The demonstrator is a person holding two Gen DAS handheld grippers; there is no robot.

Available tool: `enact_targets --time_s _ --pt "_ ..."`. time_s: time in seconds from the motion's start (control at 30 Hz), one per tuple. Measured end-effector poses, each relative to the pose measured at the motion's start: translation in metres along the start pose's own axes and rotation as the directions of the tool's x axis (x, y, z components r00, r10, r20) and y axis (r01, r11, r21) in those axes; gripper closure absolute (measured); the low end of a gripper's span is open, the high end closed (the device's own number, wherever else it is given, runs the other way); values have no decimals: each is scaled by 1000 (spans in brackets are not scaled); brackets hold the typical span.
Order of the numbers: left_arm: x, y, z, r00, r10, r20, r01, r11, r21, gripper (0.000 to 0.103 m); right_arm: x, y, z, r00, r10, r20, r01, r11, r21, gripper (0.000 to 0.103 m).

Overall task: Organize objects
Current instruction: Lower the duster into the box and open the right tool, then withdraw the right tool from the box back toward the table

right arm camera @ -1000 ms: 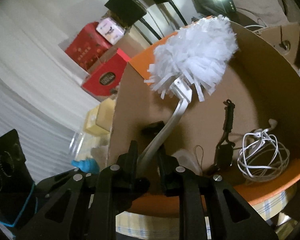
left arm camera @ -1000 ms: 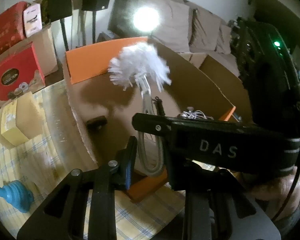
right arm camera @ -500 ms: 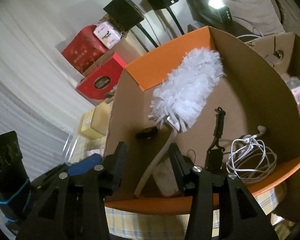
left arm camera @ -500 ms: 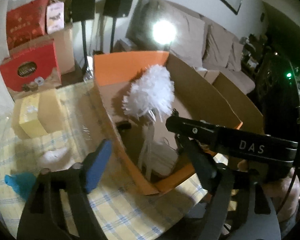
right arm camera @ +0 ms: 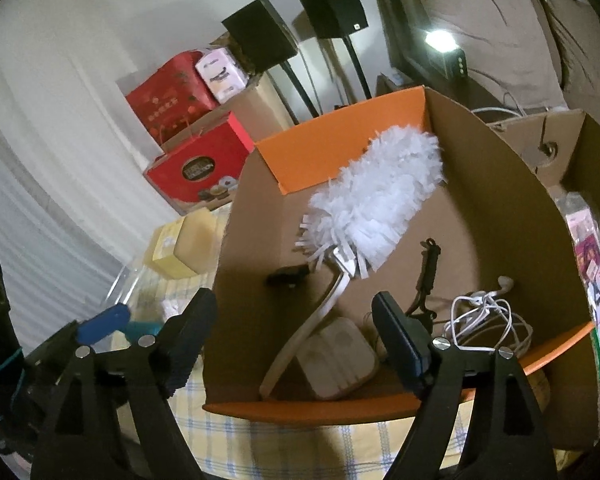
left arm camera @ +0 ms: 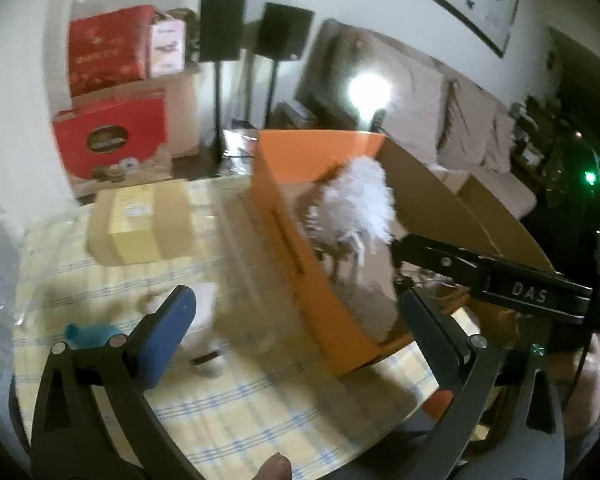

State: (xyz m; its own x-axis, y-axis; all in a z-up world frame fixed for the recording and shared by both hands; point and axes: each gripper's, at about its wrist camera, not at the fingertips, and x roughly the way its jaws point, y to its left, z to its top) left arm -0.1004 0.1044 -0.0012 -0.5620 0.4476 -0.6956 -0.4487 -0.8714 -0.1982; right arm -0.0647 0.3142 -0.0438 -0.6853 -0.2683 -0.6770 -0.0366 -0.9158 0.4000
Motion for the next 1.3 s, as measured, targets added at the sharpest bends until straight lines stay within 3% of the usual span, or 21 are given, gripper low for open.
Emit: enact_targets --time_s 0.5,0.77,1.0,1.3 --pt "-42 51 -16 994 91 64 -84 991 -103 0 -3 44 -12 997 -73 37 79 981 -176 20" --pt "-63 80 -23 979 183 91 -170 977 -131 0 -3 65 -18 998 -55 34 62 972 -226 19" --pt "-74 118 -35 974 207 96 -184 961 -206 0 -2 83 -23 999 -43 28 49 962 -270 19" --pt "-69 148 -56 966 249 65 -228 945 -235 0 12 109 -31 1000 2 -4 -3 951 -310 19"
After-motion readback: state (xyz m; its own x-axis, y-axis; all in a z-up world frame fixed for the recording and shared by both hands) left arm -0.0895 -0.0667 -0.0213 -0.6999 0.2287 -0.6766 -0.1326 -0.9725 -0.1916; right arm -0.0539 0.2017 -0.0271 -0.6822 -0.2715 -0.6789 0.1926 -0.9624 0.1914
